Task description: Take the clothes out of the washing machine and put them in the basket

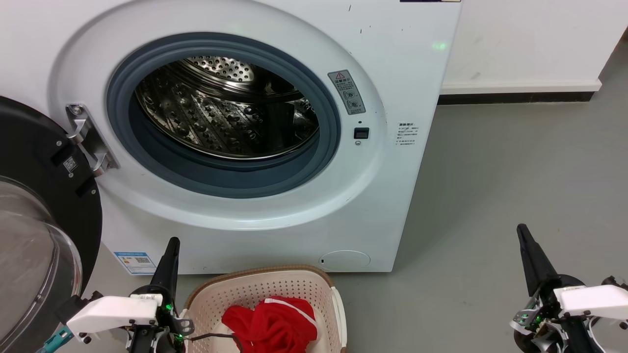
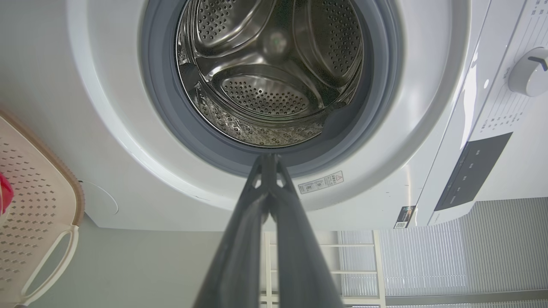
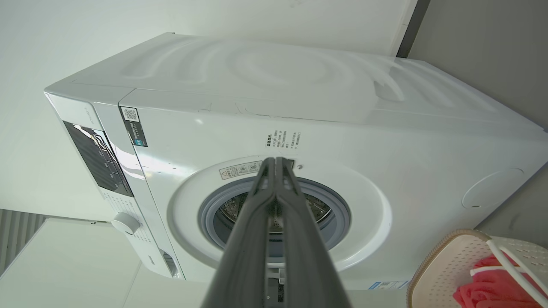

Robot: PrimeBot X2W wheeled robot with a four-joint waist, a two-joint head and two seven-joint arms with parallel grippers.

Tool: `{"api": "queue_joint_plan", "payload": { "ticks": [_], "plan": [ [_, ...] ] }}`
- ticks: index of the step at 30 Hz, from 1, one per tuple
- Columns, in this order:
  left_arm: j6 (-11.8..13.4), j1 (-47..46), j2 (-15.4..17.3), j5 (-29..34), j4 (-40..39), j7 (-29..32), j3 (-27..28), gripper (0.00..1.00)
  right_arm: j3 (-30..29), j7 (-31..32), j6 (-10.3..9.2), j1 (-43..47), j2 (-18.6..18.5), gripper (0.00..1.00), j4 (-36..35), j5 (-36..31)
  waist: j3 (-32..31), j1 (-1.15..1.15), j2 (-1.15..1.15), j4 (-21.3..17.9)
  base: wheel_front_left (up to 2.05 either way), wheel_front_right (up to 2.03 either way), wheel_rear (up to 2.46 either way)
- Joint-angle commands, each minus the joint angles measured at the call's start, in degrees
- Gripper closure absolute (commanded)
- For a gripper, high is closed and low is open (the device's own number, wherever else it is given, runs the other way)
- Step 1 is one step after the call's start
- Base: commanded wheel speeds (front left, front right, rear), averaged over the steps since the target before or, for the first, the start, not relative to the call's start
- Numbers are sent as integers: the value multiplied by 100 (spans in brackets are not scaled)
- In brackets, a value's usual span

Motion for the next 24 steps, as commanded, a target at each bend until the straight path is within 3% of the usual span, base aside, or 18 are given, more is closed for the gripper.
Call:
{"api": "queue_joint_plan", "payload": {
  "ticks": [1,13,24],
  "plan": [
    [-44,-88,-19,-122,15,39,26,100,-20,18,0,-121,7,100,42,138,2,0,0,-1,0,0,0],
    [-107,-177,-41,-595,91,178,114,100,-70,77,0,-226,25,100,196,614,23,0,0,-9,0,0,0],
    [-106,-169,-50,-568,92,186,132,100,-99,101,0,-231,43,100,195,580,24,0,0,-9,0,0,0]
  ]
}}
